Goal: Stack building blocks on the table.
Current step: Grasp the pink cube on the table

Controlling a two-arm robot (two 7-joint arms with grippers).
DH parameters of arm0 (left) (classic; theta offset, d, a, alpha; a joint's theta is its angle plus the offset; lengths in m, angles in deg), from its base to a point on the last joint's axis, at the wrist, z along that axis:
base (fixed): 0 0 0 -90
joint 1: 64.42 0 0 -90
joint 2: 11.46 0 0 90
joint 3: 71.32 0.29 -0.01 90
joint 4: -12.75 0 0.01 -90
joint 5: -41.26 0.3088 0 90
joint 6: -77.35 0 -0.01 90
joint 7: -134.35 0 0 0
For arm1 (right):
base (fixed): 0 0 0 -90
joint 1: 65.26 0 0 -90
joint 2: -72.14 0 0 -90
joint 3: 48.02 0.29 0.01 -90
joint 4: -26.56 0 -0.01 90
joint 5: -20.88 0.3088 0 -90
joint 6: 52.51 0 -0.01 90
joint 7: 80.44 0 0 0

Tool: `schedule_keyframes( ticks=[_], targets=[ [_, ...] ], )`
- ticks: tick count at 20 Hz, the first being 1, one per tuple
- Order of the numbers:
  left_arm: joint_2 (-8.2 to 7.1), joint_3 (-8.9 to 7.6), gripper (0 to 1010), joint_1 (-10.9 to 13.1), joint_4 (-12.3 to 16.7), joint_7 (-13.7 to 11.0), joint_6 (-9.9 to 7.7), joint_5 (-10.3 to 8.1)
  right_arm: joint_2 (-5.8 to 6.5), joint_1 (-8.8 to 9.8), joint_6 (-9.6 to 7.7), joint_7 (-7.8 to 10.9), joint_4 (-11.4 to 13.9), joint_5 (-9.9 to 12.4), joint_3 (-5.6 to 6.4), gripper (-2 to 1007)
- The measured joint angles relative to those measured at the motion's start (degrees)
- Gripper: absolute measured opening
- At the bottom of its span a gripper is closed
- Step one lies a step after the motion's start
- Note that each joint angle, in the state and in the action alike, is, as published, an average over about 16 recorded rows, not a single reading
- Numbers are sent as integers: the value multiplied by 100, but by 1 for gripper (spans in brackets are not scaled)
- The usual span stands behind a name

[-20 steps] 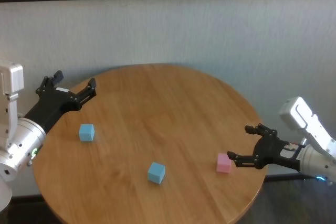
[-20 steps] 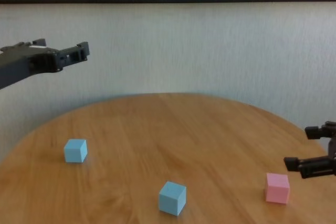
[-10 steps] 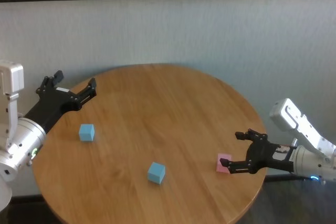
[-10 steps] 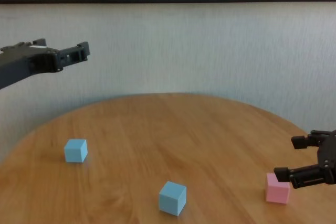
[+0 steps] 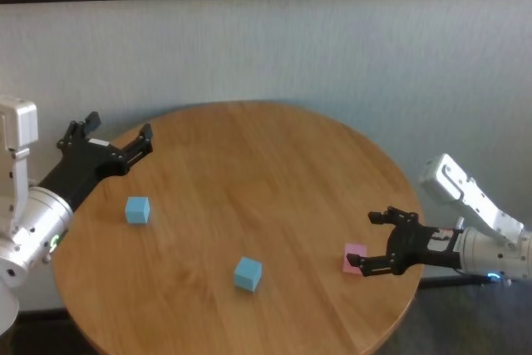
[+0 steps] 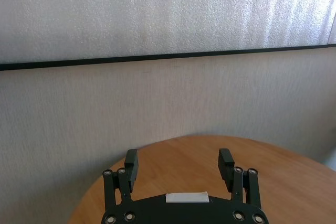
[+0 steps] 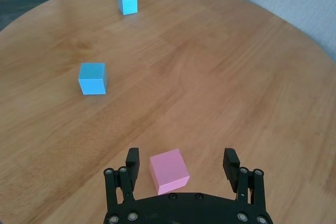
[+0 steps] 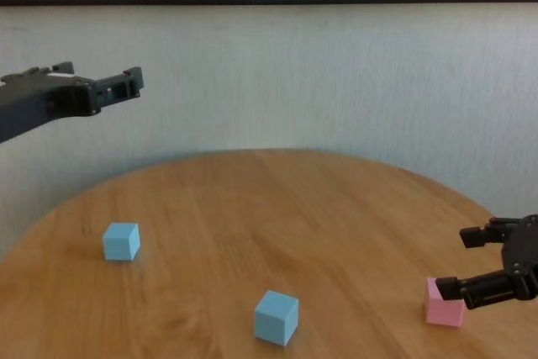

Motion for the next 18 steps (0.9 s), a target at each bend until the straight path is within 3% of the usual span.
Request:
schedule_keyframes(
  ticks=[8,18],
  targets=[
    [0,0,999,0,0,0,0,0,-75,-164,17,213,-259,-29,-95,1005],
    [0,0,999,0,0,0,0,0,-116,-236,-54,286,-403,6,-164,1005]
  ],
)
